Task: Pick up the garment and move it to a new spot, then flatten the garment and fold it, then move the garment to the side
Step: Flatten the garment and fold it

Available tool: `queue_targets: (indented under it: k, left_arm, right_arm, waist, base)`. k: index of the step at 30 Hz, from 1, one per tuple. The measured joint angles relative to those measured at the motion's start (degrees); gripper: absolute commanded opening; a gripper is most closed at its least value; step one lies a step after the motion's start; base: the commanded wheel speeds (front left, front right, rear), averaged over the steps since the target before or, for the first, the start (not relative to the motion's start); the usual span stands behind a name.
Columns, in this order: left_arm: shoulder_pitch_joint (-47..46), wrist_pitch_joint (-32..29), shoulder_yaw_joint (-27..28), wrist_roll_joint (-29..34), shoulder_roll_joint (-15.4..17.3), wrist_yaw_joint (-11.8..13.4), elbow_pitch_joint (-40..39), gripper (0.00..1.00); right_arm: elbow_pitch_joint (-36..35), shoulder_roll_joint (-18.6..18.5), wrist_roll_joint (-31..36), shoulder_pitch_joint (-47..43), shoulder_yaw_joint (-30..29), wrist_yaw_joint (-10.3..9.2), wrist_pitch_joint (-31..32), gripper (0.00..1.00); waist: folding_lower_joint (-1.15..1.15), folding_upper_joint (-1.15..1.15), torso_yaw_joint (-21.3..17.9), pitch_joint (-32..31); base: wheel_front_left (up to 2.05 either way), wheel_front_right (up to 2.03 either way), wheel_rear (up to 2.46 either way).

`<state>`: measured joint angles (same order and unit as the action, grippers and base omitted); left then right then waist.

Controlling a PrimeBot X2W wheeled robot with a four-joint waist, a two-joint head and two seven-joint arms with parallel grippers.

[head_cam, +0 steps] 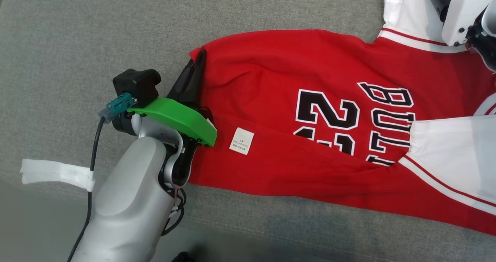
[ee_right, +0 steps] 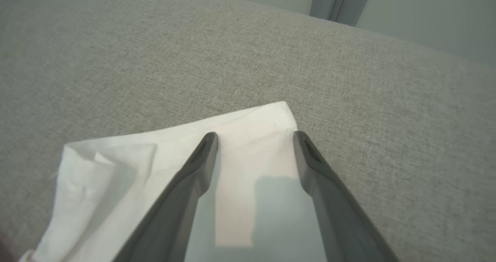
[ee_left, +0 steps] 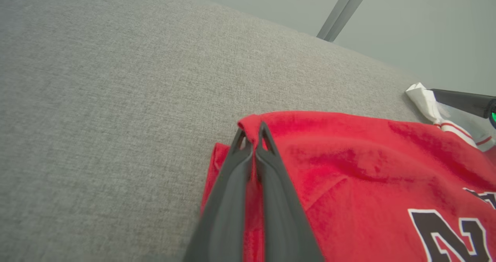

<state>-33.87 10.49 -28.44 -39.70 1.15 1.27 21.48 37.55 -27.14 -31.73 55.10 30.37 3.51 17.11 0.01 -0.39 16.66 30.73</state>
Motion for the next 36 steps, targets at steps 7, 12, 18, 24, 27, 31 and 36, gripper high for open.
queue_targets:
  k: [7, 12, 18, 24, 27, 31, 36]
  left_arm:
    - [0.0, 0.5, -2.3, -1.8, 0.0, 0.8, -0.1, 0.0]
    - [0.0, 1.0, -3.4, -2.5, 0.0, 1.4, -0.3, 0.0]
    - [0.0, 1.4, -3.6, -2.9, 0.0, 2.0, -0.1, 0.0]
    - [0.0, 1.8, -3.4, -2.9, 0.0, 2.6, 0.8, 0.0]
    - [0.0, 2.2, -3.0, -2.9, 0.0, 2.9, 1.9, 0.0]
    - [-0.1, 2.2, -1.5, -2.9, 0.0, 3.1, 3.0, 0.0]
    - [-0.1, 2.3, -0.2, -2.9, 1.0, 3.1, 4.1, 0.0]
  right_arm:
    - [3.1, -0.7, 1.5, 2.3, 0.1, -0.16, -0.9, 1.0]
    - [4.7, -0.9, 1.5, 3.3, 0.1, -0.07, -0.9, 1.0]
    - [5.9, 0.4, 1.1, 4.3, 1.1, 0.79, -0.9, 0.42]
    - [7.2, 1.7, 1.2, 4.3, 2.4, 1.64, -2.0, 0.0]
    - [7.8, 2.0, 1.3, 4.3, 2.8, 2.02, -3.2, 0.0]
    - [8.0, 2.3, 1.3, 4.3, 3.0, 2.34, -6.1, 0.0]
    - [7.4, 3.6, 1.0, 3.3, 3.0, 3.03, -11.3, 0.0]
  waist:
    - [0.0, 0.0, 0.6, 0.3]
    - [0.0, 0.0, 1.3, 0.6]
    - [0.0, 0.0, 1.5, 0.7]
    - [0.0, 0.0, 0.8, 0.0]
    - [0.0, 0.0, 0.2, -0.5]
    - [0.0, 0.0, -0.8, -1.3]
    - [0.0, 0.0, -2.5, -2.7]
  base:
    - [0.0, 0.0, 0.0]
    - [0.0, 0.0, 0.0]
    - [0.0, 0.0, 0.0]
    - [0.0, 0.0, 0.0]
    - [0.0, 0.0, 0.0]
    - [0.0, 0.0, 0.0]
    - [0.0, 0.0, 0.0]
